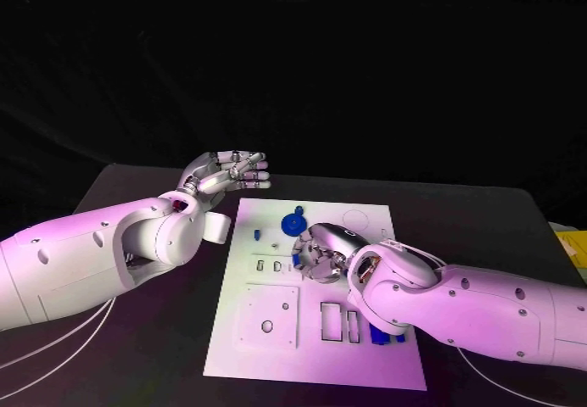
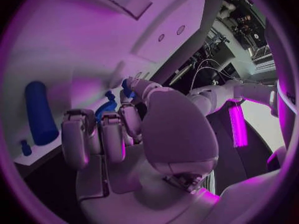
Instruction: Assemble the parts on the task board
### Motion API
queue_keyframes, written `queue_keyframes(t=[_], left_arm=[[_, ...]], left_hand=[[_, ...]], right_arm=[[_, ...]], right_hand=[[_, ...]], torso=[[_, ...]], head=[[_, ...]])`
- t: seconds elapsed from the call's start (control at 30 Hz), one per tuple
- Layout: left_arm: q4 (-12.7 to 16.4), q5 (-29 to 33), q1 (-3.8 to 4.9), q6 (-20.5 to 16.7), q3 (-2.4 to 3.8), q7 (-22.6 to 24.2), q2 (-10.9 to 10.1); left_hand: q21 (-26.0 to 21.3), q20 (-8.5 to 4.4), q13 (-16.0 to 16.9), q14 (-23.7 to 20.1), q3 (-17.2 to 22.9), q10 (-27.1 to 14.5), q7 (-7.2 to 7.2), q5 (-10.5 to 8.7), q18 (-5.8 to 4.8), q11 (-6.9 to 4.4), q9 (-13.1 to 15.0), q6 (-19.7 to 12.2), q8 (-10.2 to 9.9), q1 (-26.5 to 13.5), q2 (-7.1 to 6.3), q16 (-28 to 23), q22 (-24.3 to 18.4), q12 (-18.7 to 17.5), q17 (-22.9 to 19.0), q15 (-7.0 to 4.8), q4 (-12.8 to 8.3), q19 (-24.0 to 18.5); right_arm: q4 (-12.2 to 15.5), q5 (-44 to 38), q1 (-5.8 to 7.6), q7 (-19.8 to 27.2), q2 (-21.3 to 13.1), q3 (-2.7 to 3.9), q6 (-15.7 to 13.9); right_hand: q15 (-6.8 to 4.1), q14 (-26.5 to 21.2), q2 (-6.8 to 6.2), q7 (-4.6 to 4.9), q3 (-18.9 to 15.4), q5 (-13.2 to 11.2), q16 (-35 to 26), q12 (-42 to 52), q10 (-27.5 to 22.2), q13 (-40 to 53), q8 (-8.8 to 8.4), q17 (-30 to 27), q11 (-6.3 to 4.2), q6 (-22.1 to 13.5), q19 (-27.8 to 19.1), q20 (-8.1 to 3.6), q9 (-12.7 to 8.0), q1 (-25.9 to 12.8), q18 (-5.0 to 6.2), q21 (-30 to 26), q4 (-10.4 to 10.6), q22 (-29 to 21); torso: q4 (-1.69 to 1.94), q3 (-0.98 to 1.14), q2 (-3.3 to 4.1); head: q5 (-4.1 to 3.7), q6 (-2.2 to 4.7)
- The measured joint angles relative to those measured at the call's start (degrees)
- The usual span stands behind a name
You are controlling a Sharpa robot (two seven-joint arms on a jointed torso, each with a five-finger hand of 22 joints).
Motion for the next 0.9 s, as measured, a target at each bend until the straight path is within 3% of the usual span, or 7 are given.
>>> queue_keyframes(t=[0.9], left_arm=[[-0.09,0.0,0.0,0.52,-0.02,-0.4,0.1]], left_hand=[[0.0,0.0,0.0,0.0,0.16,0.0,0.0,0.0,0.0,0.0,0.0,0.0,0.0,0.0,0.0,-0.23,-0.04,0.0,0.03,0.0,-0.16,0.0]], right_arm=[[-0.65,-3.11,-0.83,-1.86,2.75,-0.04,0.66]], right_hand=[[0.0,0.0,-0.91,-0.23,-0.02,-0.04,0.0,0.0,0.0,0.12,1.11,0.0,0.0,-0.15,0.0,0.0,0.01,-0.9,0.0,0.0,-0.01,0.0]], torso=[[-0.04,0.07,-0.02]], head=[[0.5,-0.75]])
